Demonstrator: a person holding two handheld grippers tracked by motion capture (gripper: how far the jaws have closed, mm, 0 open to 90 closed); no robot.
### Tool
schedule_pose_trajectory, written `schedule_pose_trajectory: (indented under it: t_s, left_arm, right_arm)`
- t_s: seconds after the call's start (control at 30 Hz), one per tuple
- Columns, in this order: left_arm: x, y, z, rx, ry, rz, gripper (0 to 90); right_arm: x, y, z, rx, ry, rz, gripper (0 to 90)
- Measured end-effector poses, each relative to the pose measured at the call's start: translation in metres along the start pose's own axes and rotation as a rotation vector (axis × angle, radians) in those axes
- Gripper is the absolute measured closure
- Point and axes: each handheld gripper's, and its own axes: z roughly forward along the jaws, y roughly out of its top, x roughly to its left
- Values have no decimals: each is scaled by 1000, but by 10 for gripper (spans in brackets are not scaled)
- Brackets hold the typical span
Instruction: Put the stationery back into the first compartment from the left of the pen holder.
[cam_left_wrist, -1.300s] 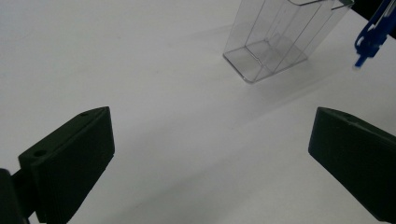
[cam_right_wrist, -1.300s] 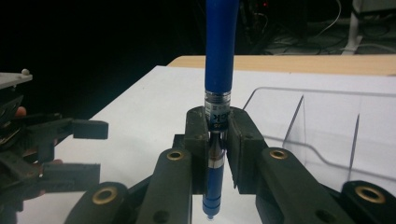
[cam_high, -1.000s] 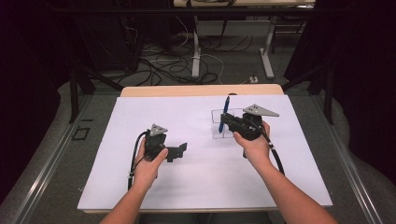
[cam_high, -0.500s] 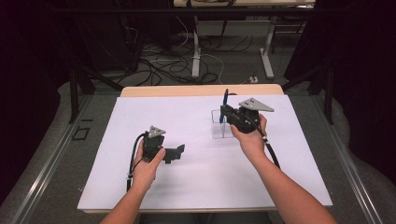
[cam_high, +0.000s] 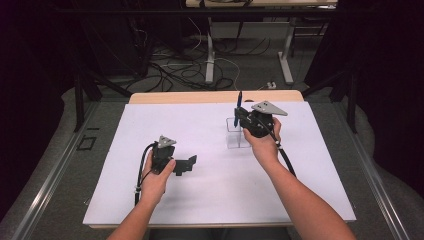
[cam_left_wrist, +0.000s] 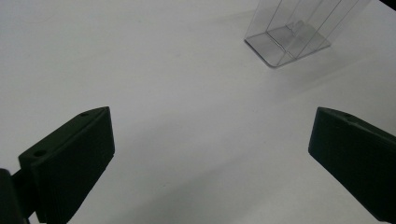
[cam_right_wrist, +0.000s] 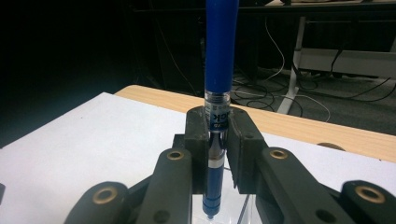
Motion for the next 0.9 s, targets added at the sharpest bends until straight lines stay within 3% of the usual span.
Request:
schedule_pose_trajectory:
  t_s: [0.6,0.9]
  left_arm:
    - [1,-1,0,6,-6,-7,1]
    - [2,-1,0,7,-9,-10,2]
  right_arm:
    - [1,-12,16,68,-14,-38,795]
    - [-3,-18,19,120,-12,5,793]
